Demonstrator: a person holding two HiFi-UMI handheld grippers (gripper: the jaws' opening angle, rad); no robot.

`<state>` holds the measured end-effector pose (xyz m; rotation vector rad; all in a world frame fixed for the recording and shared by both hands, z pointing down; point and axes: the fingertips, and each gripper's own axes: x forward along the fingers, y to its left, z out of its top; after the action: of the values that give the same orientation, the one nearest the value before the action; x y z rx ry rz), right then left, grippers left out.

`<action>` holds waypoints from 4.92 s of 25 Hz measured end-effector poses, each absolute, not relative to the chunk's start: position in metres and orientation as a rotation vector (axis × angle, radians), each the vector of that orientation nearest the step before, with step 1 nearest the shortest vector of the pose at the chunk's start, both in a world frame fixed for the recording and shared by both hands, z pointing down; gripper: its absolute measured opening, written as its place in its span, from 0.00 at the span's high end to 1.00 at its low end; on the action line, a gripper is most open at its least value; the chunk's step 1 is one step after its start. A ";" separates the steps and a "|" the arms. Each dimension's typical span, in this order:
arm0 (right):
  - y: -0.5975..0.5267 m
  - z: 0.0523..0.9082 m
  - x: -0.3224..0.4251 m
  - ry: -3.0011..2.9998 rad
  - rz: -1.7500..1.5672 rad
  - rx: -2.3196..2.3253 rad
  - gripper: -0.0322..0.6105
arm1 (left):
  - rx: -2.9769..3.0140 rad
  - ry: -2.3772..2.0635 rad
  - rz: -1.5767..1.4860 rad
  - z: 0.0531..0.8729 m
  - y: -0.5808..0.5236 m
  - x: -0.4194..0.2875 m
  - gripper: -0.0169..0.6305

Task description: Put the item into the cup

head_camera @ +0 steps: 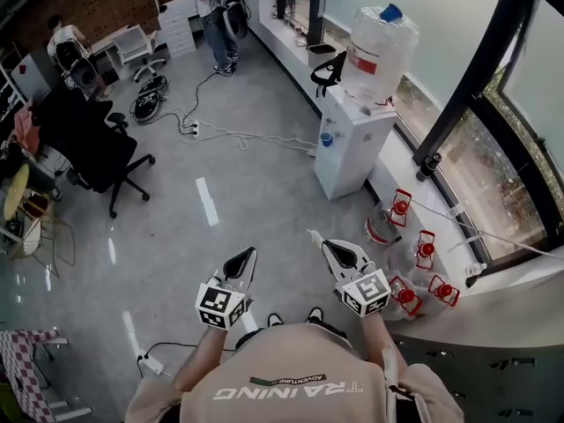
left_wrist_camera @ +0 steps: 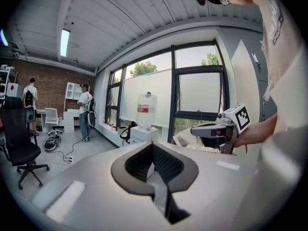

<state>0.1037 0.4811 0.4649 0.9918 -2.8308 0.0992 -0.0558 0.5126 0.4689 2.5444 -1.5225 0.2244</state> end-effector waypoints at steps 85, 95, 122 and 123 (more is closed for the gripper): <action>-0.095 0.545 0.039 -2.350 0.244 1.760 0.93 | 2.847 -0.766 0.441 0.507 -0.133 -0.106 0.96; -0.151 0.561 0.047 -2.292 0.309 1.755 0.93 | 2.899 -0.659 0.449 0.513 -0.225 -0.074 0.96; -0.256 0.650 0.065 -1.773 0.659 2.240 0.93 | 2.904 0.071 0.640 0.583 -0.347 -0.030 0.96; -0.257 0.660 0.068 -1.771 0.678 2.230 0.93 | 2.895 0.058 0.646 0.587 -0.346 -0.029 0.96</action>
<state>0.0680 -0.2566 0.6598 2.2296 -1.7711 0.6782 -0.0285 -0.3462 0.5872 2.8950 0.0578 0.6460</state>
